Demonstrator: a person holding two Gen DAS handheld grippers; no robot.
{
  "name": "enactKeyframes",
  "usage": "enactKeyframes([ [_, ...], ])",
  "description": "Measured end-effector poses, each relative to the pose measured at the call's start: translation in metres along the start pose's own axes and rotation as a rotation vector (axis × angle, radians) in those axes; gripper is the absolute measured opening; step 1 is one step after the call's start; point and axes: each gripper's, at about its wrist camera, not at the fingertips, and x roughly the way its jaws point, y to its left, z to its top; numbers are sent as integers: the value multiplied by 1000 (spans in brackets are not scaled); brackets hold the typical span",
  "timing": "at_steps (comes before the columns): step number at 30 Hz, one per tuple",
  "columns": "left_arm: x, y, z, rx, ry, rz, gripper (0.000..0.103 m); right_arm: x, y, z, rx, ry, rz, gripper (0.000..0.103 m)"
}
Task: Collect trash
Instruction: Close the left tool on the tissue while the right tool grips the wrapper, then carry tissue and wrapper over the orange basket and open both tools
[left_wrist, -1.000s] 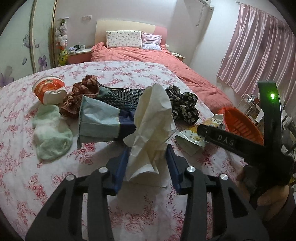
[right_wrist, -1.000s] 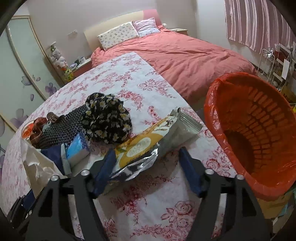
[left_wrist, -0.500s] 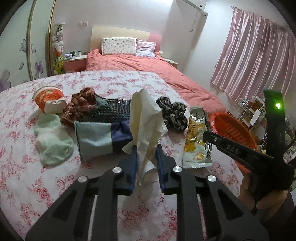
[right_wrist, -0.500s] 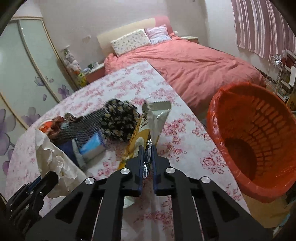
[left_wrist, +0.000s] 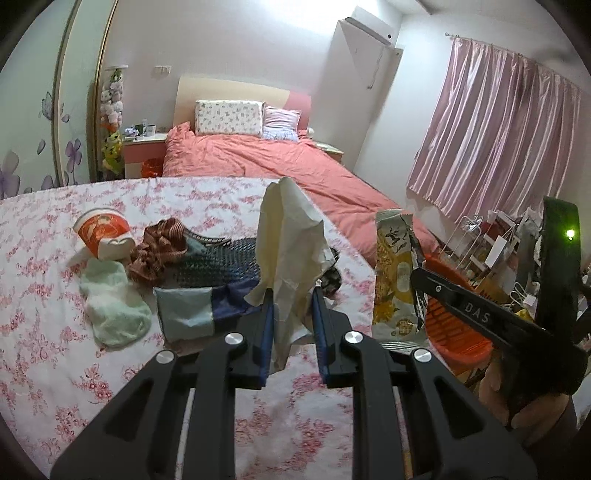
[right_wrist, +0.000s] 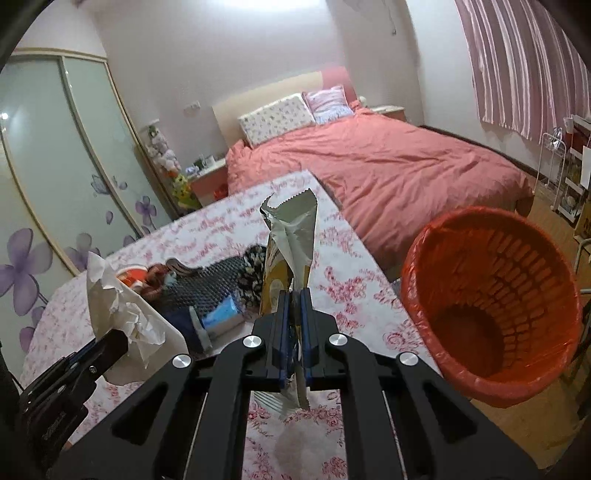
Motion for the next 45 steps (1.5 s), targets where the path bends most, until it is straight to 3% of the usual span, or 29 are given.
enactKeyframes([
  [8, -12, -38, 12, 26, -34, -57, 20, -38, -23, 13, 25, -119, -30, 6],
  [19, 15, -100, 27, 83, -20, -193, 20, -58, -92, 20, 114, -212, -180, 6],
  [31, 97, -183, 25, 190, 72, -310, 20, -42, -156, 21, 223, -217, -259, 6],
  [38, 158, -209, 17, 201, 173, -303, 29, -25, -181, 17, 272, -171, -274, 8],
  [40, 171, -210, 13, 202, 200, -291, 38, -23, -185, 15, 278, -158, -276, 12],
  [42, 175, -206, 11, 198, 216, -279, 43, -22, -187, 12, 292, -143, -274, 31],
  [45, 176, -196, 9, 192, 226, -250, 48, -26, -186, 9, 302, -138, -286, 37],
])
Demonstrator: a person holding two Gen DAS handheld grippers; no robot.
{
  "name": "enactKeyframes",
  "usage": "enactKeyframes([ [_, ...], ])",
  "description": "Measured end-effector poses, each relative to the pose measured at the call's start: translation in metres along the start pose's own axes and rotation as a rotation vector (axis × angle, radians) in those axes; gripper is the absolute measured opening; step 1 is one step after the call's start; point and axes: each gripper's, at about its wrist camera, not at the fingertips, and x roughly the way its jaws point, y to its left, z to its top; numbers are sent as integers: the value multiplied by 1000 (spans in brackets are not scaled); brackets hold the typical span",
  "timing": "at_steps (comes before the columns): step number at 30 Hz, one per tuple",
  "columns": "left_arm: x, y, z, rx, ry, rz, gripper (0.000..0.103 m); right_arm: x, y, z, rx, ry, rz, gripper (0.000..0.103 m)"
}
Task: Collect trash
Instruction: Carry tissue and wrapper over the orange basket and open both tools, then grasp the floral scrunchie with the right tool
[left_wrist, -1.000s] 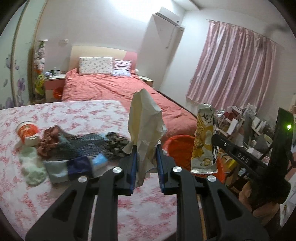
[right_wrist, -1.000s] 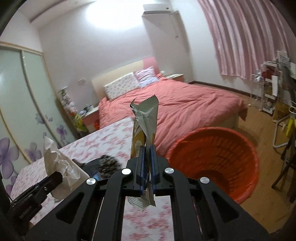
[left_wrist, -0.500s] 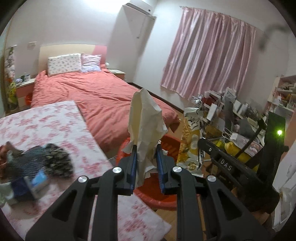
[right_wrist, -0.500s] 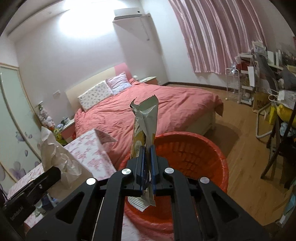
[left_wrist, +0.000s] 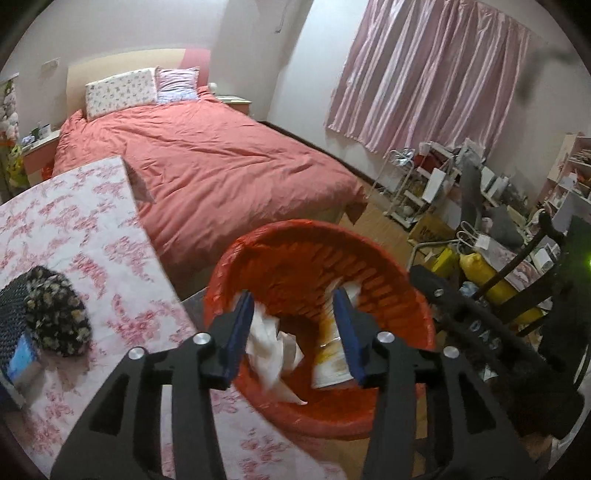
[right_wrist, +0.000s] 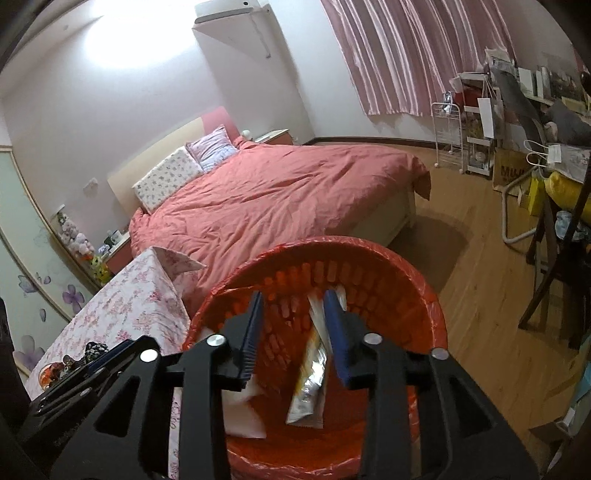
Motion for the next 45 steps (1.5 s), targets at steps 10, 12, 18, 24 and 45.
enactKeyframes([
  [10, -60, 47, -28, -11, -56, 258, 88, -23, 29, 0, -61, -33, -64, 87],
  [12, -75, 63, -38, -21, -54, 311, 89, -26, 42, -4, -88, -26, -58, 89],
  [18, -122, 122, -64, -113, -75, 417, 91, -29, 82, -21, -175, 1, -13, 90],
  [24, -164, 181, -83, -217, -109, 499, 91, -21, 122, -47, -270, 60, 37, 90],
  [45, -171, 239, -86, -303, -106, 478, 91, 69, 237, -78, -367, 303, 154, 66],
])
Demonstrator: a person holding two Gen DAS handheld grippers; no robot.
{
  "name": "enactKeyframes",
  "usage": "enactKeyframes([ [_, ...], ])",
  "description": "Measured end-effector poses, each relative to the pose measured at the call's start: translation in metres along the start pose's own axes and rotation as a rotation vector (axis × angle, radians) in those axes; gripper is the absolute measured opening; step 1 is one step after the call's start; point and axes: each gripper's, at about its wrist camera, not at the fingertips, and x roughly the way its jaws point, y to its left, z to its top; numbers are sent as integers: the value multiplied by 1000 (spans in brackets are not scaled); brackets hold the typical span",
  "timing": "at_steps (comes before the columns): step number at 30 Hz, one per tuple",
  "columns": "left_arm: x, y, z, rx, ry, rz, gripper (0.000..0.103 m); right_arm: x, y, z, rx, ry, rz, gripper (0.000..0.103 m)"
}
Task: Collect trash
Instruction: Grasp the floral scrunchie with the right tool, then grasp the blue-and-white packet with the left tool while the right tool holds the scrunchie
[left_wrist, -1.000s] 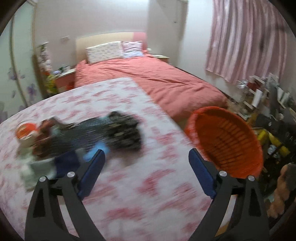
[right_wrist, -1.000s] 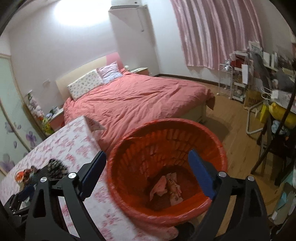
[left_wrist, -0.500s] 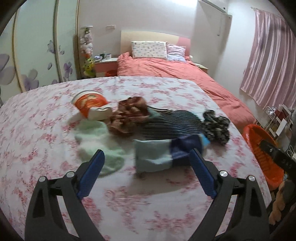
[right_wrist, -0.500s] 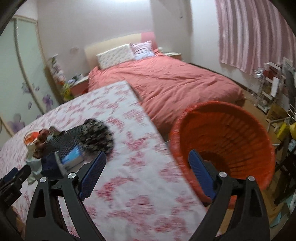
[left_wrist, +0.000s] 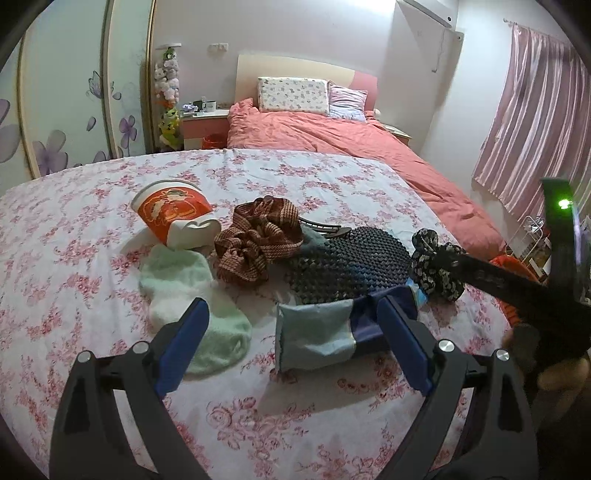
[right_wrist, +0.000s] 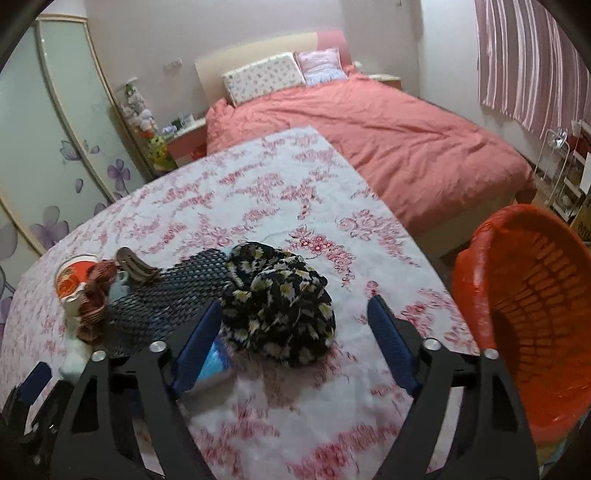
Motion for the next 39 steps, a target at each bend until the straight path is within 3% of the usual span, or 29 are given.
enactKeyframes([
  [1, 2, -1, 2, 0, 1, -10, 91, 4, -1, 0, 0, 15, 1, 58],
  [3, 7, -3, 4, 2, 9, -21, 91, 11, -4, -4, -2, 57, 19, 30],
  [6, 14, -7, 7, 18, 21, -40, 91, 5, -8, -13, -4, 53, 20, 16],
  [9, 23, -10, 10, 32, 35, -50, 89, -7, -13, -18, -10, 35, 12, 14],
  [16, 32, -11, -2, 26, 131, -128, 68, -22, -27, -24, 5, 21, -7, 14],
  [26, 14, -32, -24, 58, 151, -202, 66, -36, -38, -34, 21, 13, -17, 14],
  [32, 7, -46, -37, 111, 139, -187, 65, -45, -50, -41, 37, 9, -30, 14],
  [35, 3, -52, -42, 147, 135, -177, 55, -47, -54, -43, 44, 10, -33, 14],
  [39, 2, -64, -46, 182, 130, -162, 51, -48, -56, -47, 49, 11, -31, 14],
])
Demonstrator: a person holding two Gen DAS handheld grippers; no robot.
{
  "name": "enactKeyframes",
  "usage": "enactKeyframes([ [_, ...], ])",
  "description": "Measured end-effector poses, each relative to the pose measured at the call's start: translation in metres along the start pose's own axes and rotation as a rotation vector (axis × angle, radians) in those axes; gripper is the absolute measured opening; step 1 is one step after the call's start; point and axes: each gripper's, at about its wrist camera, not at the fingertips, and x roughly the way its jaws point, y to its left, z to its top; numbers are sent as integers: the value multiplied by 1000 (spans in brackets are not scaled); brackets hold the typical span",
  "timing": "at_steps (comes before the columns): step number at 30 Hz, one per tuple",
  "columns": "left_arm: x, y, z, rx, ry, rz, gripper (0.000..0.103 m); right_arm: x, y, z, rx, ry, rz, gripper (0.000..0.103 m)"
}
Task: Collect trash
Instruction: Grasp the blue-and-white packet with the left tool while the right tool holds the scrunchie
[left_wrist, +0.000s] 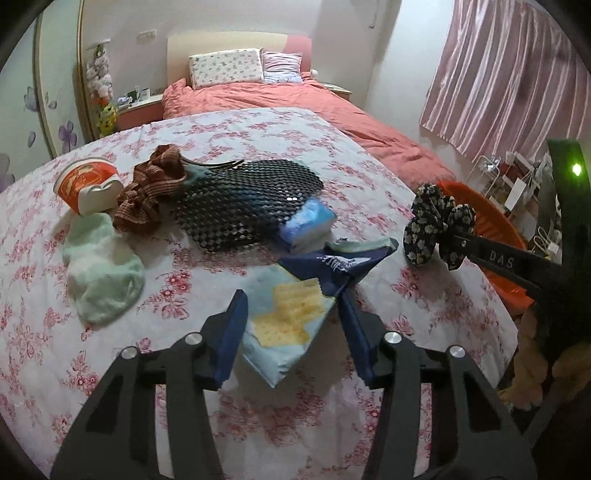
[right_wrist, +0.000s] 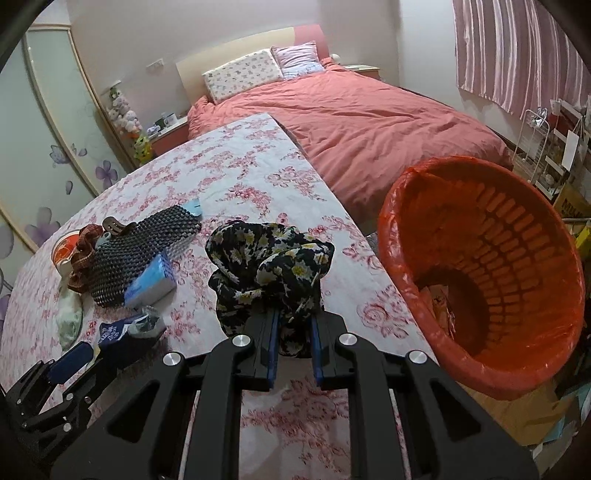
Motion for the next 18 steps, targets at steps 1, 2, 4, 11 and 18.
enactKeyframes([
  [1, 1, -2, 0, 2, 1, 1, 51, 0, 0, -1, 1, 0, 1, 14],
  [2, 2, -6, 1, 5, 2, 9, 51, -1, 0, -2, 3, 0, 2, 14],
  [4, 6, -11, 4, 13, 1, 25, 51, -1, -1, -2, 5, 0, 3, 14],
  [11, 18, -31, 8, 57, 5, 72, 14, -5, -3, -5, 6, -6, 10, 14],
  [18, -3, -20, 14, -9, -54, 18, 5, -18, -6, -3, 7, -37, 33, 14],
])
